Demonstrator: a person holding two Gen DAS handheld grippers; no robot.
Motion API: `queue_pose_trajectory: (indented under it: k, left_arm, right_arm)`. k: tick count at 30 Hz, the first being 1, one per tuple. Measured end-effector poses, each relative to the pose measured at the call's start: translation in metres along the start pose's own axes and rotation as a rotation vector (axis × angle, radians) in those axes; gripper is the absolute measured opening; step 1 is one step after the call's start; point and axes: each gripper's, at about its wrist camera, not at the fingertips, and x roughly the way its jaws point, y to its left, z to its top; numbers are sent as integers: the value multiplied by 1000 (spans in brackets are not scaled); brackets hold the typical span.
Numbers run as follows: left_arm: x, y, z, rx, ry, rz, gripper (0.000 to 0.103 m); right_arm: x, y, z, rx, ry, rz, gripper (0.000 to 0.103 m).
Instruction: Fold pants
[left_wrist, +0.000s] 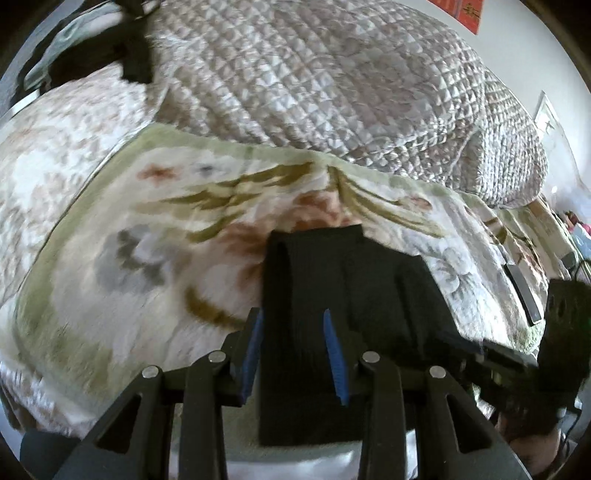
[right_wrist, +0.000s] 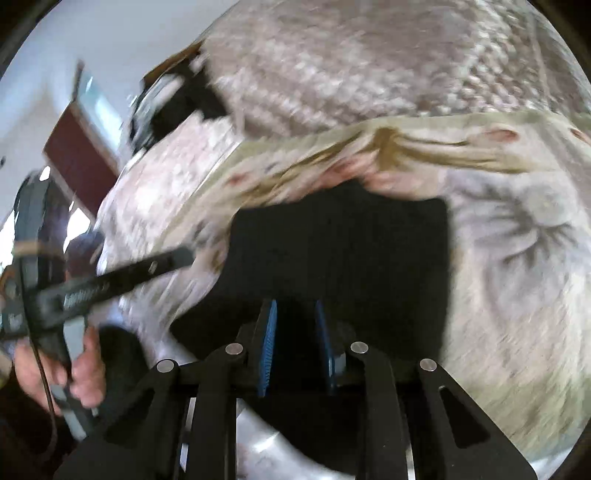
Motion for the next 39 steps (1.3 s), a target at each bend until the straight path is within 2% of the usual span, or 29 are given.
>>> queue_pose_trajectory:
  k: [2,7,10,11,15,19,25,31,39]
  left_arm:
    - [11,-9,9,20,7,-12,36]
    - [43,-28,26,67,18,-33,36]
    - [68,-28,29,91,42,15,36]
    - [76,-25,28,90,63,19,39]
    - [81,-23,24,127,48,23,44]
    - [84,-19,24,117,42,15,45]
    - [79,-18,25,114,47,12,46]
    - [55,-19,19,117,35,31,46]
    - [15,-5,-21,103,35,-5,43]
  right_arm:
    - [4,-17,15,32,-10,-40,22]
    - [17,-37,40,20,-14,-57,22]
    - [32,-52,50,32,4,-97,22]
    - [40,-60,51,40,22,-133,17]
    - [45,-73,53,57,-2,-128,14]
    - [45,-74,53,61,-13,-126,14]
    - [35,-67,52,61,1,-154,17]
    - [3,-45,30,15,6,-177,18]
    - [-26,-14,-14,-89,29,-185,18]
